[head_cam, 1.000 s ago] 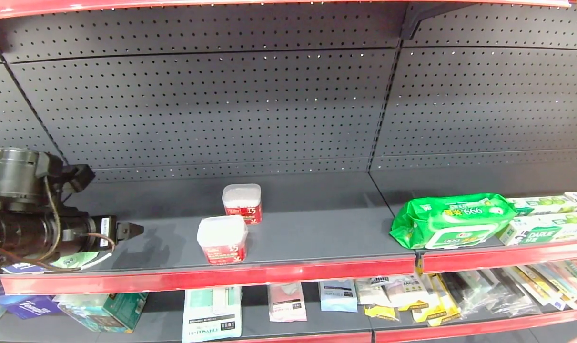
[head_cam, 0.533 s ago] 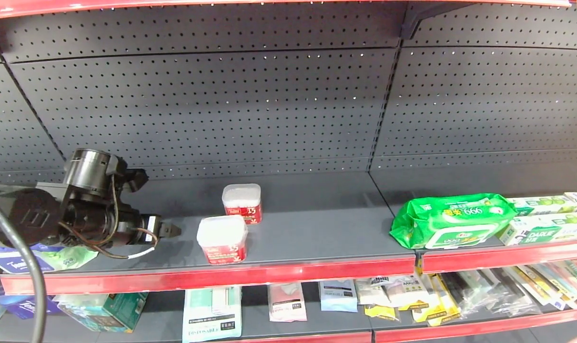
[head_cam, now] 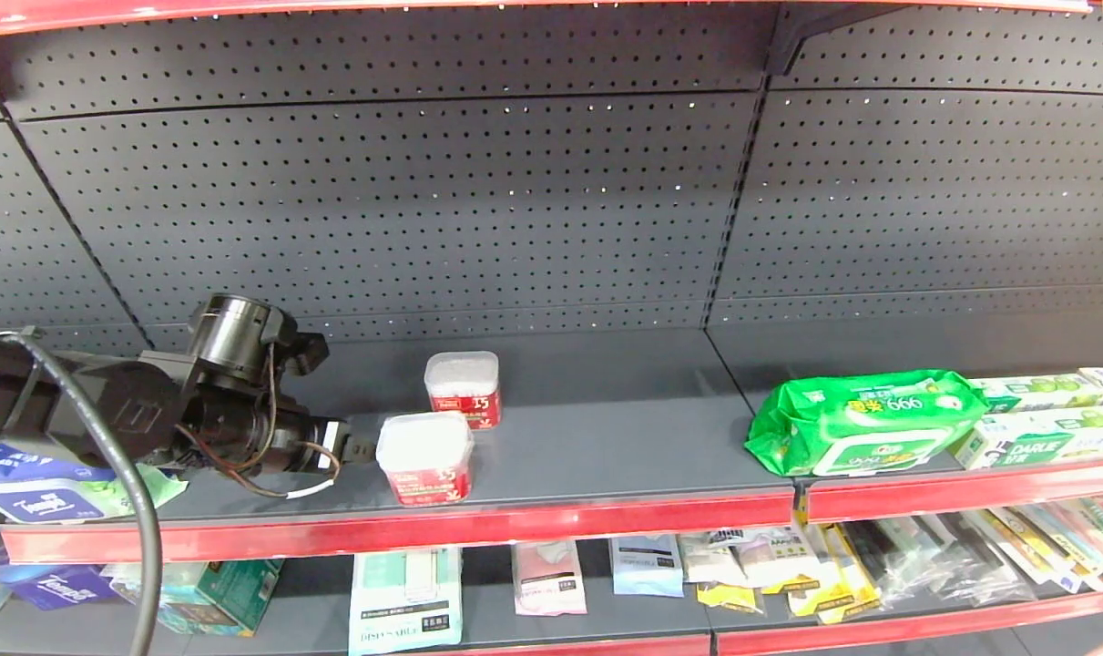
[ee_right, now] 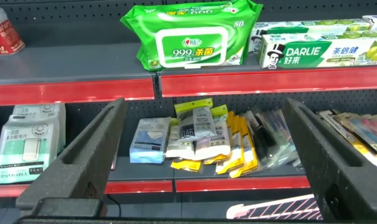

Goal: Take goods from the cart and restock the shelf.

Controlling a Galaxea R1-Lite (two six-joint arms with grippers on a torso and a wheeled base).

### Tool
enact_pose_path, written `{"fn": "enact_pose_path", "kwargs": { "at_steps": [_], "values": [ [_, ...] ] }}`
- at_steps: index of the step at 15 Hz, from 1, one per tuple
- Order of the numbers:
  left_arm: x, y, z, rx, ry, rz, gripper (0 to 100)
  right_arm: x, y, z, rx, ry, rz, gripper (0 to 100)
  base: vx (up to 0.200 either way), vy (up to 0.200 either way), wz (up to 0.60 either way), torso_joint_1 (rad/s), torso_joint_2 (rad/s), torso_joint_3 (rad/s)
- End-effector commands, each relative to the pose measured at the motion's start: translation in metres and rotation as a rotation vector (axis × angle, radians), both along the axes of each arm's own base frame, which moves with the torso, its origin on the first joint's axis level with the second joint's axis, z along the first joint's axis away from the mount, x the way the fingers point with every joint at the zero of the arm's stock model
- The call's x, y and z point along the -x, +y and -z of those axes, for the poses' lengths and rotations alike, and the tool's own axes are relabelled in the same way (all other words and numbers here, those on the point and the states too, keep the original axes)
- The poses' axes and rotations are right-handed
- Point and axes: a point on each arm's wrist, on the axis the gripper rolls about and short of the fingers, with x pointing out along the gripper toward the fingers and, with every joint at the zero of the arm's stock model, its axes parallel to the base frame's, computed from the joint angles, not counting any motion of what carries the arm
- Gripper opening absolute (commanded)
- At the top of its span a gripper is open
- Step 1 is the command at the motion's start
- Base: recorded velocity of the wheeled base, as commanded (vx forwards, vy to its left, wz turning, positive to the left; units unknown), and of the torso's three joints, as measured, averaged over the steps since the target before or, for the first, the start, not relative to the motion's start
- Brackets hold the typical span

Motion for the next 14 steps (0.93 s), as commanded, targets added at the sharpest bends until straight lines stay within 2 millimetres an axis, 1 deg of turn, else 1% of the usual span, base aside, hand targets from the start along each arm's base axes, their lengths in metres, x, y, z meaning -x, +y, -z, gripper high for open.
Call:
{"fn": "enact_pose_path", "kwargs": {
  "at_steps": [1, 14],
  "values": [
    [-0.003, -0.003, 0.004, -0.003, 0.008, 0.008, 100, 0.0, 0.0, 0.0, 0.0, 0.001, 0.0, 100, 0.0, 0.0, 0.0, 0.0, 0.0, 0.0],
    [-0.009, -0.019, 0.001, -0.002, -0.009, 0.053, 100, 0.0, 0.0, 0.0, 0.0, 0.001, 0.0, 100, 0.0, 0.0, 0.0, 0.0, 0.0, 0.0]
  ]
}}
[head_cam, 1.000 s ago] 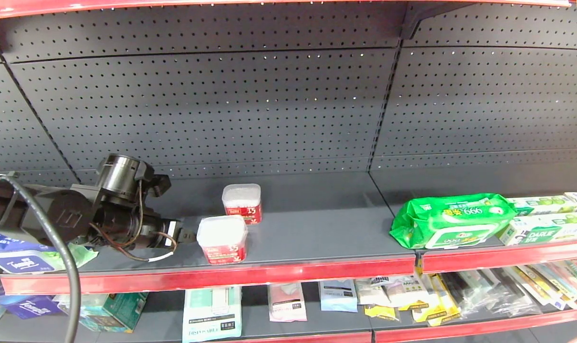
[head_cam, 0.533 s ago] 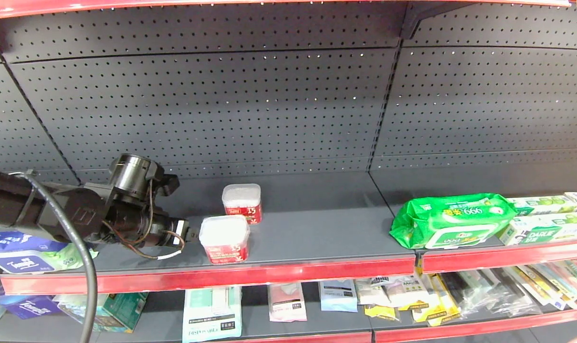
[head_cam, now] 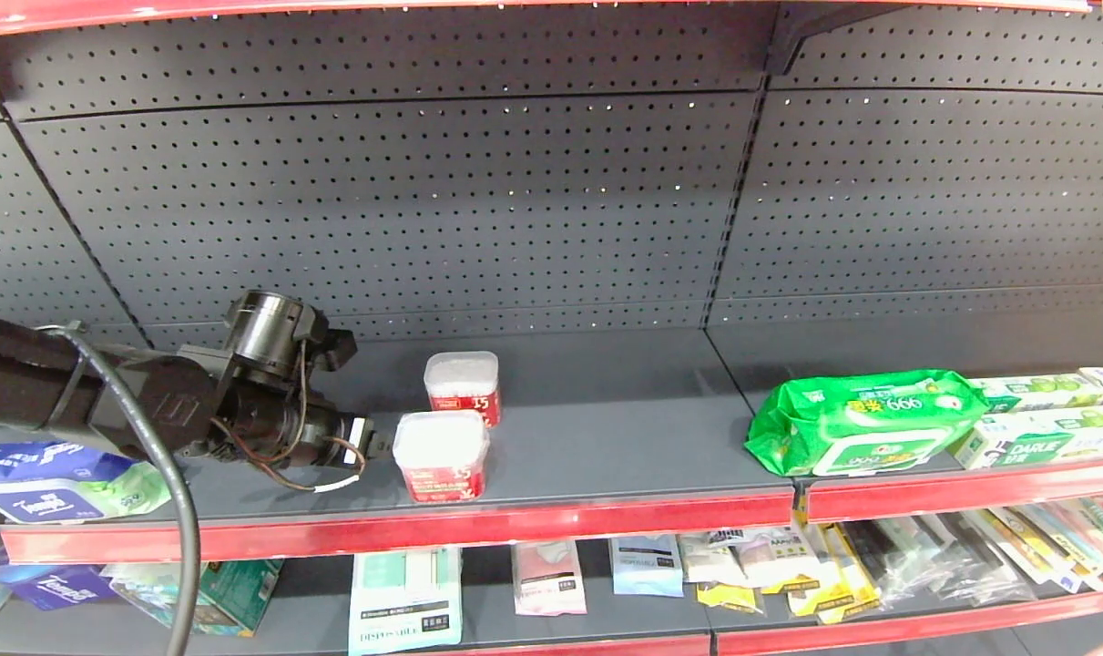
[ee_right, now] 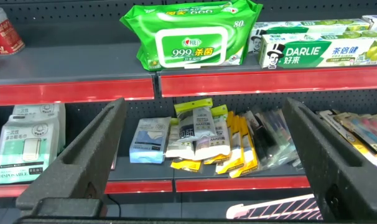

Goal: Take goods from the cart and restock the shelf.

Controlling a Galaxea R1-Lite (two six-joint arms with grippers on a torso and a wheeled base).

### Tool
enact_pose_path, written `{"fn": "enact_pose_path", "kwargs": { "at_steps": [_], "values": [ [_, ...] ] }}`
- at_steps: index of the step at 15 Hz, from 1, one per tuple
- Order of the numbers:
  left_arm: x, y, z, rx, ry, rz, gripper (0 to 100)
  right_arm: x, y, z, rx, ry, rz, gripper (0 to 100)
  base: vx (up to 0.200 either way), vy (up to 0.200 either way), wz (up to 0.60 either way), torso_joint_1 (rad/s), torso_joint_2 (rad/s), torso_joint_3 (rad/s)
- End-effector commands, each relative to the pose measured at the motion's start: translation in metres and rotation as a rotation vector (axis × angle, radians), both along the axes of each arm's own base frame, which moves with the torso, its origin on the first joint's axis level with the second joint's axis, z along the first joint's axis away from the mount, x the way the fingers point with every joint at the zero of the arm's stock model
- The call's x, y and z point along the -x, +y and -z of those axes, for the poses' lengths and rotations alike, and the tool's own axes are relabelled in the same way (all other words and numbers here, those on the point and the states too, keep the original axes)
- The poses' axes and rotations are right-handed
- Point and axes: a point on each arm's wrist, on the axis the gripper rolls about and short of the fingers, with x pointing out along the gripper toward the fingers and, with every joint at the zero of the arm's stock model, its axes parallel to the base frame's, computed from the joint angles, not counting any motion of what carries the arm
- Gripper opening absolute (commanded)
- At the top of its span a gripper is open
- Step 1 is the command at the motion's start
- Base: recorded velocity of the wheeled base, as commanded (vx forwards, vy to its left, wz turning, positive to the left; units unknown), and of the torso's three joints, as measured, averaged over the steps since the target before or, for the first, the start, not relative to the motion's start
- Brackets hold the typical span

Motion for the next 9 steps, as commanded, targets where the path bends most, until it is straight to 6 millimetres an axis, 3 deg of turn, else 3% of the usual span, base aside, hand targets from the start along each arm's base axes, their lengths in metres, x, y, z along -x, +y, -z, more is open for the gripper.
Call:
{"fn": "enact_pose_path", "kwargs": {
  "at_steps": [1, 9],
  "values": [
    [0.0, -0.0014, -0.0001, 0.0, -0.001, 0.004, 100, -0.0001, 0.0, -0.0001, 0.0, 0.001, -0.001, 100, 0.0, 0.0, 0.0, 0.0, 0.0, 0.0],
    [-0.0003, -0.0075, 0.0018, -0.005, 0.003, 0.019, 100, -0.0001, 0.0, -0.0001, 0.0, 0.001, -0.001, 100, 0.0, 0.0, 0.0, 0.0, 0.0, 0.0]
  ]
}}
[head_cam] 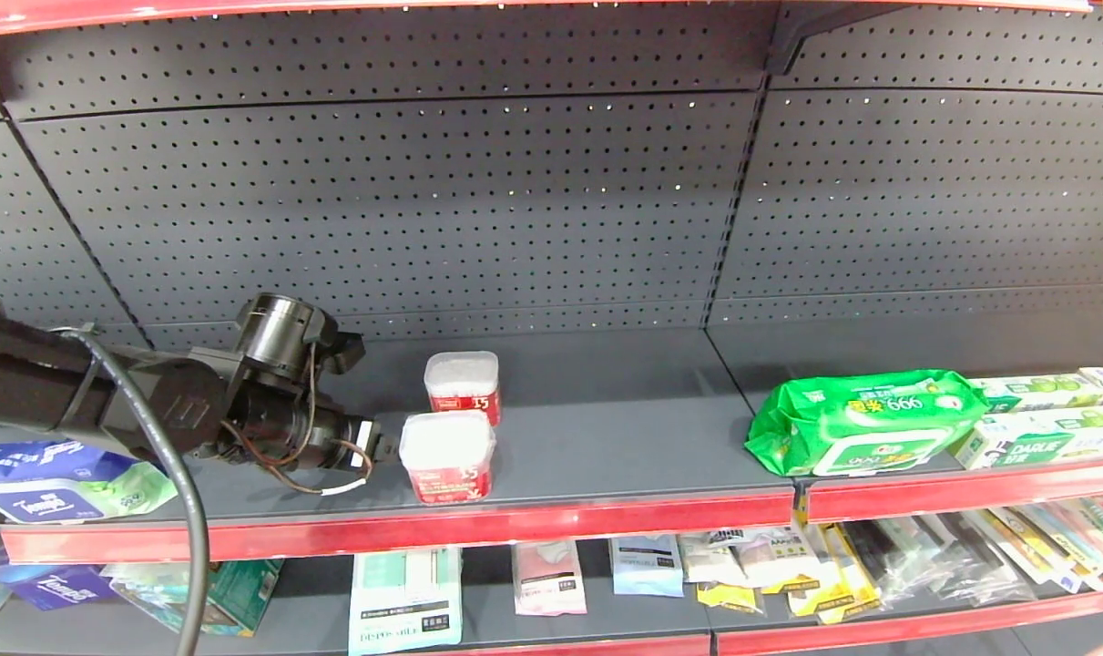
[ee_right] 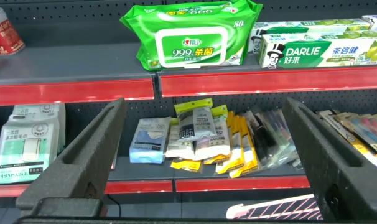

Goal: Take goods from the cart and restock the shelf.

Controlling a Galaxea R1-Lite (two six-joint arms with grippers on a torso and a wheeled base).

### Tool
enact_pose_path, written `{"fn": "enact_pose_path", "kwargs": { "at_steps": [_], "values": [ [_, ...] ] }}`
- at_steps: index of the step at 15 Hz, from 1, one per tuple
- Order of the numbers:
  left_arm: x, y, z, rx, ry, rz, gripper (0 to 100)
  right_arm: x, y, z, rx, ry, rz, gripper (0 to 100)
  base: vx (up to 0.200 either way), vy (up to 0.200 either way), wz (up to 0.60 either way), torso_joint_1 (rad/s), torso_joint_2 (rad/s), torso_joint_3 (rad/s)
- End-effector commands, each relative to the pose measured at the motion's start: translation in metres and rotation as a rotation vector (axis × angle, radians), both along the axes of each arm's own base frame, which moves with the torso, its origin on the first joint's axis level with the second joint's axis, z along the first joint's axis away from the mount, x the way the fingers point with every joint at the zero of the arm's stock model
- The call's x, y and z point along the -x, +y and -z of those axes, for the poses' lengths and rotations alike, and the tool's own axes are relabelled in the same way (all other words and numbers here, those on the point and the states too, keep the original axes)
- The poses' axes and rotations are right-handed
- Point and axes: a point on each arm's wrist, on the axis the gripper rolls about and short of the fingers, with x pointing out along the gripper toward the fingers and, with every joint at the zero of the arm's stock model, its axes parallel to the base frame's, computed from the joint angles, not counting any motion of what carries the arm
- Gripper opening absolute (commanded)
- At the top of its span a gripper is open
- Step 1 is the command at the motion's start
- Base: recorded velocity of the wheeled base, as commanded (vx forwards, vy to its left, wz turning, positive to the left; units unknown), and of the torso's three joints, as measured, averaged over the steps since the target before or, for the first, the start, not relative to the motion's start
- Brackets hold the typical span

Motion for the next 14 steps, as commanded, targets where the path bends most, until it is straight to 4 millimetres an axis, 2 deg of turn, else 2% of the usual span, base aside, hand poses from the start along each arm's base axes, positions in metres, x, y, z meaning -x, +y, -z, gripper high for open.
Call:
{"fn": "enact_pose_path", "kwargs": {
  "at_steps": [1, 14],
  "values": [
    [-0.0014, -0.0014, -0.0017, 0.001, -0.008, 0.002, 100, -0.0001, 0.0, -0.0001, 0.0, 0.001, 0.0, 100, 0.0, 0.0, 0.0, 0.0, 0.0, 0.0],
    [-0.0022, -0.0042, -0.0007, -0.015, -0.011, 0.032, 100, -0.0001, 0.0, -0.0001, 0.0, 0.001, 0.0, 100, 0.0, 0.0, 0.0, 0.0, 0.0, 0.0]
  ]
}}
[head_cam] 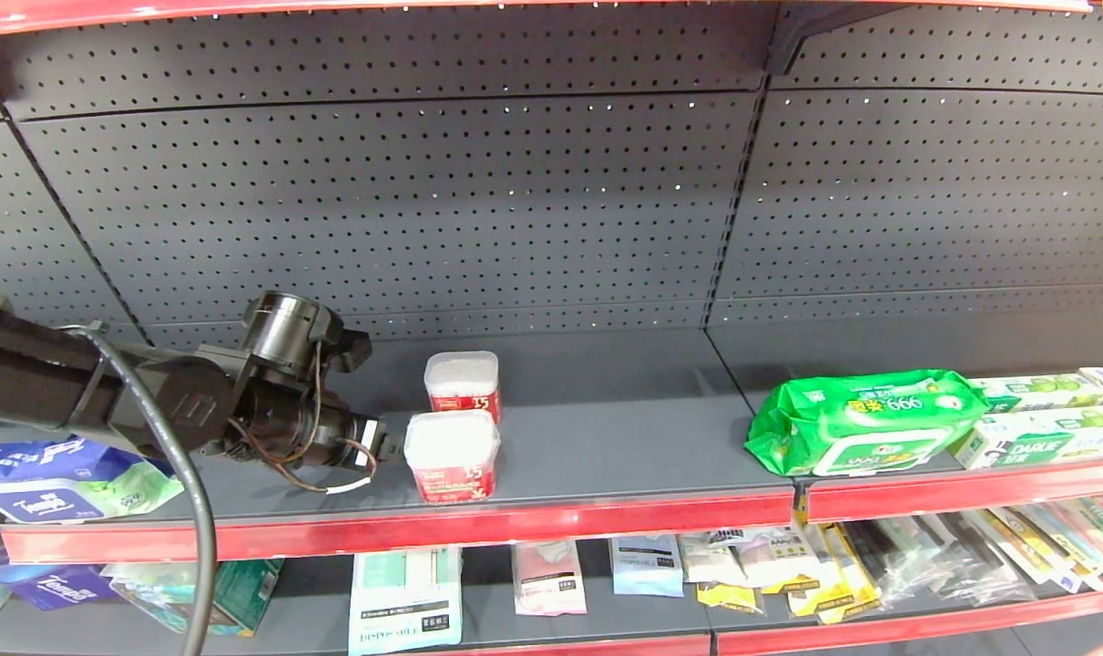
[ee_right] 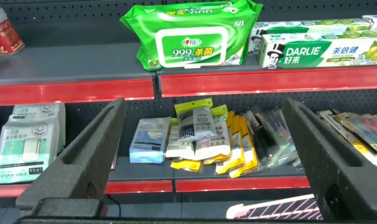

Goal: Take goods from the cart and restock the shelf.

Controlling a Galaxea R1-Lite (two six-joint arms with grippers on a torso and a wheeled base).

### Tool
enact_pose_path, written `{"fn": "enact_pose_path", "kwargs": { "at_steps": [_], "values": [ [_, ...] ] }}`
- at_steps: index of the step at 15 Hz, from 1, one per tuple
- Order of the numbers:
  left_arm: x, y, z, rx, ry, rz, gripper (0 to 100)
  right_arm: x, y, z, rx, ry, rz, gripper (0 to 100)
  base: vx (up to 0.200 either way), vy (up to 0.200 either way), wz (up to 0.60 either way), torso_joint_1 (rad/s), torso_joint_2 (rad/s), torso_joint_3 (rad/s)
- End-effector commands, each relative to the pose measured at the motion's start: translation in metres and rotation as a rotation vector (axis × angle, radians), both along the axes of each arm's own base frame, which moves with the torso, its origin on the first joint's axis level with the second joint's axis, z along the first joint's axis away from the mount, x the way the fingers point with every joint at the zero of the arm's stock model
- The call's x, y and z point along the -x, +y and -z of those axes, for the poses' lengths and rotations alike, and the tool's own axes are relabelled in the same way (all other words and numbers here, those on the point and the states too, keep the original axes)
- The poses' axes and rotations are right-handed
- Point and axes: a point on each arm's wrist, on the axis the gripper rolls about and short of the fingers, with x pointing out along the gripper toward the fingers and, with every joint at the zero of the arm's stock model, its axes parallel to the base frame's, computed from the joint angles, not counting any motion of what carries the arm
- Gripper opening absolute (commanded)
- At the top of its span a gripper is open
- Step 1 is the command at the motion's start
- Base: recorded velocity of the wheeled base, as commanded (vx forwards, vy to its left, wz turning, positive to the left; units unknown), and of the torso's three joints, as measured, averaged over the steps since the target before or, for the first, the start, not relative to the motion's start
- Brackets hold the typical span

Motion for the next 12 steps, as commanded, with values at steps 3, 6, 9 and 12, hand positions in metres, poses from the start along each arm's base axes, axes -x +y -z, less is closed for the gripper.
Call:
{"fn": "enact_pose_path", "kwargs": {
  "at_steps": [3, 6, 9, 12],
  "values": [
    [-0.001, 0.0, 0.003, -0.003, 0.008, -0.001, 100, 0.0, 0.0, 0.0, 0.0, 0.001, -0.001, 100, 0.0, 0.0, 0.0, 0.0, 0.0, 0.0],
    [0.0, 0.001, 0.001, -0.003, 0.001, -0.003, 100, 0.0, 0.0, 0.0, 0.0, 0.001, -0.001, 100, 0.0, 0.0, 0.0, 0.0, 0.0, 0.0],
    [0.009, 0.022, -0.028, -0.009, -0.09, -0.029, 100, 0.0, 0.0, 0.0, 0.0, 0.001, -0.001, 100, 0.0, 0.0, 0.0, 0.0, 0.0, 0.0],
    [0.04, 0.058, -0.075, -0.036, -0.25, -0.077, 100, 0.0, 0.0, 0.0, 0.0, 0.001, -0.001, 100, 0.0, 0.0, 0.0, 0.0, 0.0, 0.0]
  ]
}}
